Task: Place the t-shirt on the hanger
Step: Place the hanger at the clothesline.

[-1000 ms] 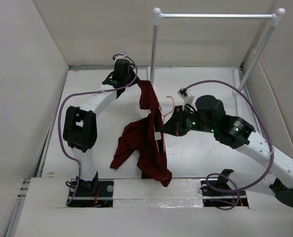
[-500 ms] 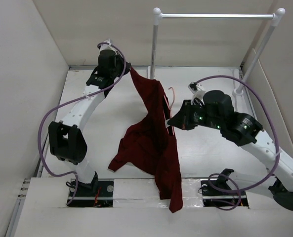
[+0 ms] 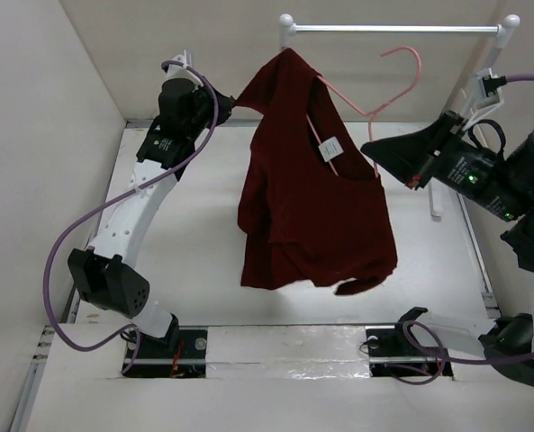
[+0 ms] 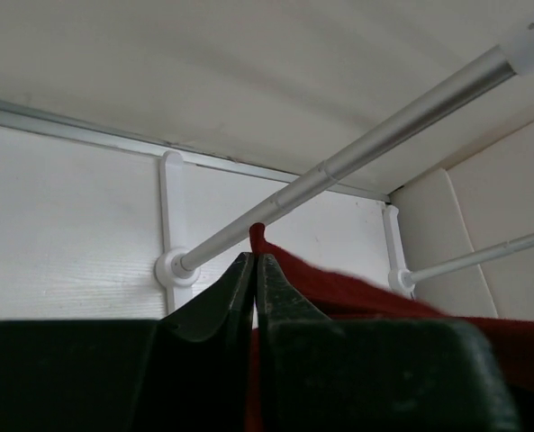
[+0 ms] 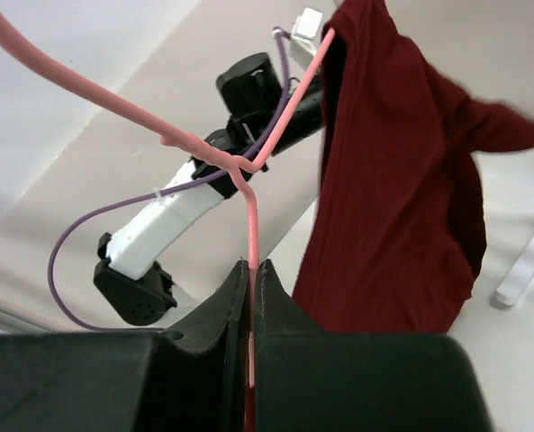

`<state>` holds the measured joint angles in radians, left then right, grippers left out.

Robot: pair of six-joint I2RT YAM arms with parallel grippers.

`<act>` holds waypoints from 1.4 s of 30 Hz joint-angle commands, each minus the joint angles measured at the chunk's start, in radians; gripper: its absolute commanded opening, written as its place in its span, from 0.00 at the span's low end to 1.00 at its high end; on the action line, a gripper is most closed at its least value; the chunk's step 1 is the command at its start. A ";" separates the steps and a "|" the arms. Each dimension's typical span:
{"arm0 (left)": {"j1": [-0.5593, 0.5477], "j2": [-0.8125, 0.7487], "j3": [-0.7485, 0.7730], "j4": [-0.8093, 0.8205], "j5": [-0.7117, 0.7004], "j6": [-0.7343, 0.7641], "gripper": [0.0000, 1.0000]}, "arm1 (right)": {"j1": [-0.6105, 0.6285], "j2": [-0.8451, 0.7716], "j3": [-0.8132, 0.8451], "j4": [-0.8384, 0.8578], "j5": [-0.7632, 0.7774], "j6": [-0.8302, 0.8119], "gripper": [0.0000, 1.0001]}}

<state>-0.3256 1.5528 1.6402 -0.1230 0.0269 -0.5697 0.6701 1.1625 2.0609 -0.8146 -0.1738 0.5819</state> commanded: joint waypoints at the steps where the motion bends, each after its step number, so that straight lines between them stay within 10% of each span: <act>1: 0.003 -0.060 0.008 -0.009 0.011 0.025 0.00 | -0.041 -0.010 -0.033 0.022 -0.027 -0.007 0.00; 8: 0.003 -0.109 -0.074 -0.001 0.014 0.062 0.43 | -0.144 -0.067 -0.090 -0.035 -0.027 -0.017 0.00; 26: -0.147 -0.445 -0.353 -0.067 0.122 0.142 0.15 | -0.644 0.126 -0.090 -0.012 0.029 -0.175 0.00; 42: -0.248 -0.657 -0.451 -0.161 0.119 0.177 0.40 | -0.875 0.423 0.169 0.078 -0.007 -0.160 0.00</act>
<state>-0.5632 0.9058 1.2041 -0.2962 0.1490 -0.4072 -0.1589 1.5707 2.1612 -0.8619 -0.1543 0.4126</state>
